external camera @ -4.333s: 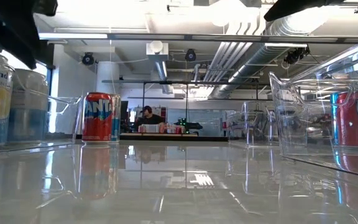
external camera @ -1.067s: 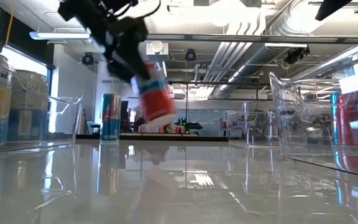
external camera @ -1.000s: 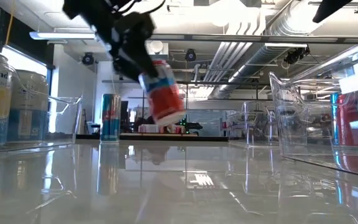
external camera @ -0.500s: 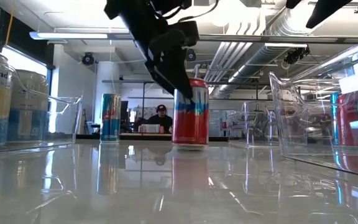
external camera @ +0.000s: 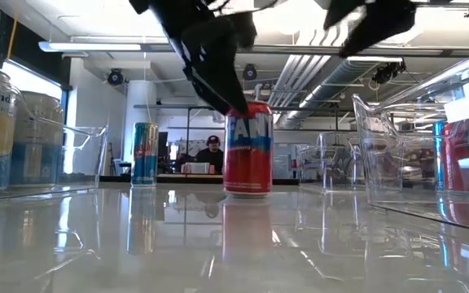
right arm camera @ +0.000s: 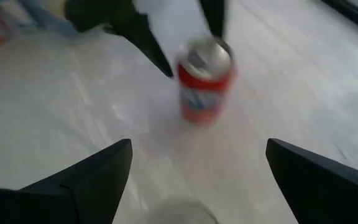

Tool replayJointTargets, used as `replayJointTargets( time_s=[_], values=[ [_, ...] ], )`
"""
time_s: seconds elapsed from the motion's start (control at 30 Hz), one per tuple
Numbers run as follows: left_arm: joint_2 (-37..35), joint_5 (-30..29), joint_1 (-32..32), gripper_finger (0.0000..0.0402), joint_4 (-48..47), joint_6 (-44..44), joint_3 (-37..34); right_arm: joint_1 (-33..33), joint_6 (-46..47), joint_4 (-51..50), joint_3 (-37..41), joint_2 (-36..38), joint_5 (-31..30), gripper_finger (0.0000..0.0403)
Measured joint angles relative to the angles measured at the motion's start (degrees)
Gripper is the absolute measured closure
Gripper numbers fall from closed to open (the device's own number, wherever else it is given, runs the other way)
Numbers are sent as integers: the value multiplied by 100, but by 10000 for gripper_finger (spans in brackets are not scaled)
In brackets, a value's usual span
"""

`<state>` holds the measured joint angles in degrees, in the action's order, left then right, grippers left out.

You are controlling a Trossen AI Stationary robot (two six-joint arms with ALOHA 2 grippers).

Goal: Sort soda cans
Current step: Put the top left red soda can into the top transparent bin

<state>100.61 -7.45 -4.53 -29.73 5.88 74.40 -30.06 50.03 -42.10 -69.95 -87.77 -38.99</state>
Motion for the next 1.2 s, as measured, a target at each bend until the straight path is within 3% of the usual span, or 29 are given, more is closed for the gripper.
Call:
replayJointTargets(
  time_s=[0.2, 0.5, 0.73, 0.93, 1.2],
  values=[
    [-736, -1219, -447, 66, -367, 341, -569, 704, -2359, 2429, 707, 0, 340, 36],
    [-2275, -2072, -590, 66, 237, 1518, -2258, 2080, -3960, 4634, 1474, 0, 2673, 36],
    [-2790, -2091, -773, 66, 1167, 2001, -3147, 2483, -4373, 5132, 1849, -115, 3083, 36],
    [-2782, -2152, -798, 66, 1406, 1996, -3161, 2564, -4591, 5441, 1830, -626, 3301, 36],
    [-2782, -2165, -796, 66, 1484, 1991, -3161, 2548, -4318, 5340, 1830, -750, 3282, 42]
  ],
)
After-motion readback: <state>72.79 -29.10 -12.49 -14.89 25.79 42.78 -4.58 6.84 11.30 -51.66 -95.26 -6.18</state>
